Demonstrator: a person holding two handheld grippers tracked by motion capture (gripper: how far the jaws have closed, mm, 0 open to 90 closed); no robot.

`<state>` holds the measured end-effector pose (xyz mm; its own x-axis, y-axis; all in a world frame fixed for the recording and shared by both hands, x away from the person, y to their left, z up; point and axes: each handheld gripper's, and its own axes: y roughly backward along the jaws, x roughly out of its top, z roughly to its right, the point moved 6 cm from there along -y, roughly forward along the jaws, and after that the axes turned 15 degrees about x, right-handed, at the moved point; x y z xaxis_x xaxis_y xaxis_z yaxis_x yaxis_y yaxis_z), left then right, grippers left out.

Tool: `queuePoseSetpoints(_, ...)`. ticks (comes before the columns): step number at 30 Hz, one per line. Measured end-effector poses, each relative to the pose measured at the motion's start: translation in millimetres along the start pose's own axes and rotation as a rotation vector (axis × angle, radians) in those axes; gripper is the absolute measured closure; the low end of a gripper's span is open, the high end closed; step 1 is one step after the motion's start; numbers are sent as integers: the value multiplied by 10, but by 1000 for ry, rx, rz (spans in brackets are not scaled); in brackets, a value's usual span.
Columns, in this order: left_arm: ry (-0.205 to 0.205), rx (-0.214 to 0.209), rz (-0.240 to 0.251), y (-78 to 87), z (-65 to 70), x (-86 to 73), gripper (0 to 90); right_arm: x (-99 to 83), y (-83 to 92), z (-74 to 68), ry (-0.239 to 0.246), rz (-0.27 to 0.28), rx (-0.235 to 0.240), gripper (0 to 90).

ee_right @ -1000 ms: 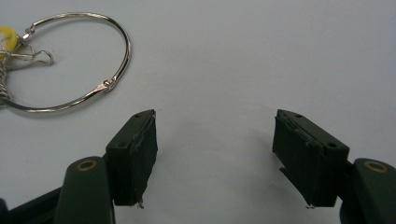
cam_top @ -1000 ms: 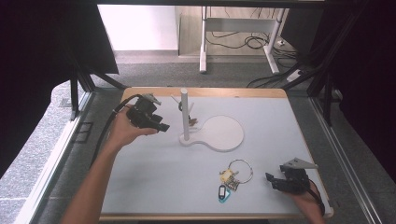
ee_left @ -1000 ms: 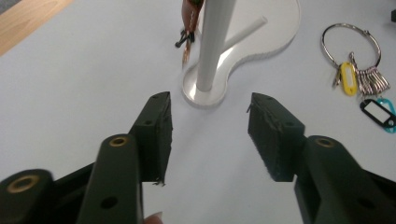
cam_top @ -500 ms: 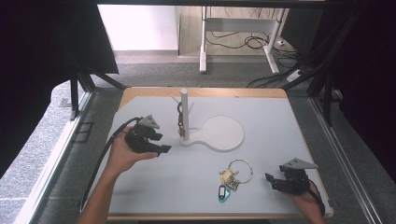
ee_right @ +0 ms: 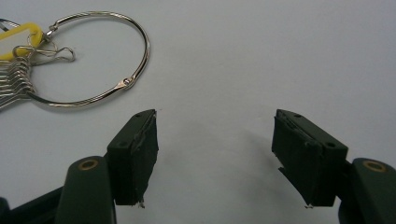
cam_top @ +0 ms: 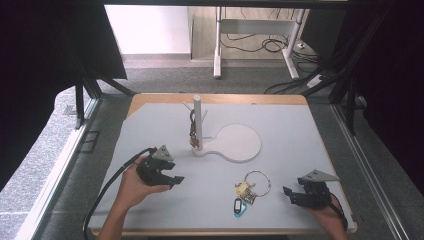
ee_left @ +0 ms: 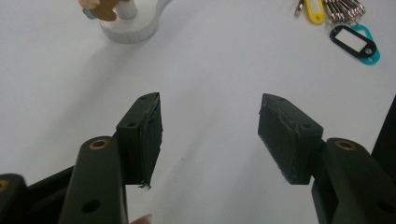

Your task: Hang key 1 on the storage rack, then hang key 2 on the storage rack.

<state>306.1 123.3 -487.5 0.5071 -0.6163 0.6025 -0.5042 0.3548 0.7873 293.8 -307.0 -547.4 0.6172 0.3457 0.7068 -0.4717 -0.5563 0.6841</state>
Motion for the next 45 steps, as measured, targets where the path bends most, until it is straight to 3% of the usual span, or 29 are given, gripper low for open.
queuePoseSetpoints(3, 22, -11, 7, -24, 38, -77, 408, 2, 11, 6, -4, 3, -2, 316)
queuePoseSetpoints(8, 24, -7, -8, -51, 46, -162, 408, 10, 23, 8, -4, 9, -1, 316)
queuePoseSetpoints(10, 46, -10, 4, -35, 41, -182, 409, 15, 30, 3, 1, 6, -5, 316)
queuePoseSetpoints(20, 53, -2, -2, 17, 54, -281, 402, 77, 105, -26, 9, 29, -5, 317)
queuePoseSetpoints(26, 56, -12, -14, 13, 73, -326, 397, 132, 104, -17, 15, 10, -1, 372)
queuePoseSetpoints(31, 60, -18, -7, 58, 75, -344, 396, 281, 108, -30, 14, -13, 6, 434)
queuePoseSetpoints(34, 50, -29, -10, 57, 101, -351, 391, 379, 97, -82, 34, -60, 9, 455)
queuePoseSetpoints(35, 48, -28, -10, 57, 100, -353, 389, 435, 88, -131, 58, -102, 19, 472)
queuePoseSetpoints(38, 50, -27, -8, 61, 93, -353, 389, 489, 64, -168, 77, -139, 34, 491)
queuePoseSetpoints(45, 44, -36, -11, 66, 100, -361, 384, 661, -128, -234, 88, -287, 96, 563)
